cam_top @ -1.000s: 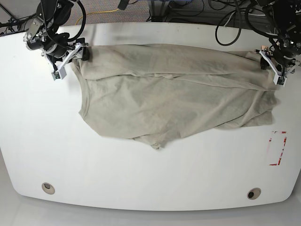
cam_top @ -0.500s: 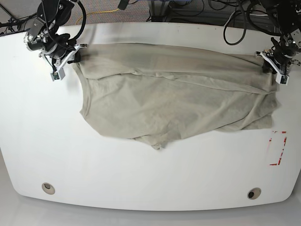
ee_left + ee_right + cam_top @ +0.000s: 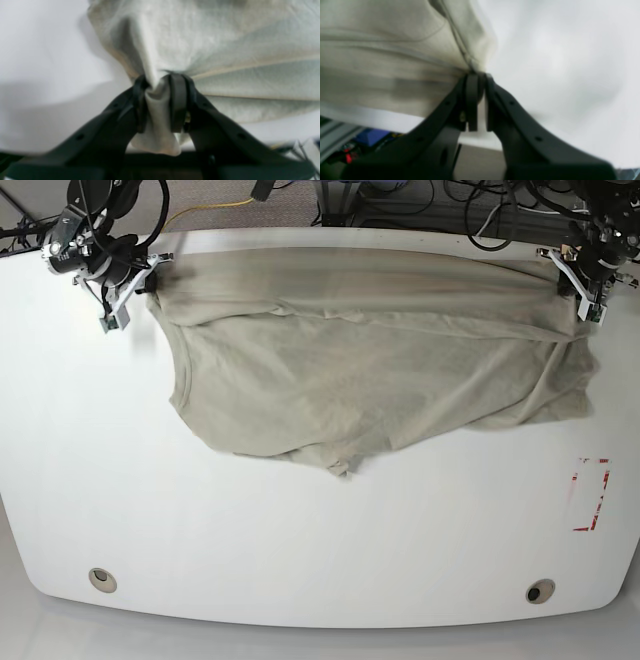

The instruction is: Fold the T-shirt properly

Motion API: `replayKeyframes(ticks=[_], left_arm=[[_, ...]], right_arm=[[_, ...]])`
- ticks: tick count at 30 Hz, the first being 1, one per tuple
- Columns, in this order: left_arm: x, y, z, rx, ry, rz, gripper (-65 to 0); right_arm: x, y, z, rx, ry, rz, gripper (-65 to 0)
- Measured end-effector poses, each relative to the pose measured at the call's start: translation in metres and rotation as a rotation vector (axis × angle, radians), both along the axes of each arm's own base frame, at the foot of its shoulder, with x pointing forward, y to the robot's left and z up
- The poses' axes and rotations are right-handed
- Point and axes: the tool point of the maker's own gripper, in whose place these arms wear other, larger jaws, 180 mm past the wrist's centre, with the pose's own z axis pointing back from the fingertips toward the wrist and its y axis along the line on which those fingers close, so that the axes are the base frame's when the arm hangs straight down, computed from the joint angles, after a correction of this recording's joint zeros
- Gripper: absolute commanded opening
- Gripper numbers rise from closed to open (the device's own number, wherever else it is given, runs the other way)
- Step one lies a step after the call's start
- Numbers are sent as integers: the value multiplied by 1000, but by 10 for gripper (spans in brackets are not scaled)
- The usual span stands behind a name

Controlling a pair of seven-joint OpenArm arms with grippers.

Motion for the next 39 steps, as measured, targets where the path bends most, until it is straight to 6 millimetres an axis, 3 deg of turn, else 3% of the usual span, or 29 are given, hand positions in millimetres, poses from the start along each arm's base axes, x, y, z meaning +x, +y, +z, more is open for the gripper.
replayKeyframes(ticks=[6, 10, 12, 14, 17, 19, 24, 30, 33, 39], left_arm=[[-23, -6, 2, 31, 59, -19, -522], [-28, -11, 3, 29, 62, -23, -514], [-27, -14, 4, 25, 59, -25, -471], [-25, -17, 4, 22, 55, -32, -374], [-23, -17, 5, 26, 50, -34, -290], [-17, -16, 9, 40, 39, -36, -299], [0, -13, 22, 75, 41, -31, -322], [36, -1, 64, 49, -117, 35, -331], [41, 12, 72, 76, -94, 53, -331], [58, 15, 84, 76, -120, 60, -331]], right_arm=[[-30, -14, 0, -55, 70, 18, -614], [-41, -31, 6, -82, 72, -30, -596], [-42, -36, 7, -97, 77, -36, -541], [-42, -37, 7, -99, 78, -35, -422], [-33, -37, 13, -108, 54, -30, -257], [-26, -39, 20, -125, 30, -20, -225], [-11, -40, 38, -166, -29, 3, -252], [14, -49, 54, -188, -111, -27, -247], [31, -53, 63, -207, -140, -29, -239], [69, -58, 83, -207, -224, -37, -244]])
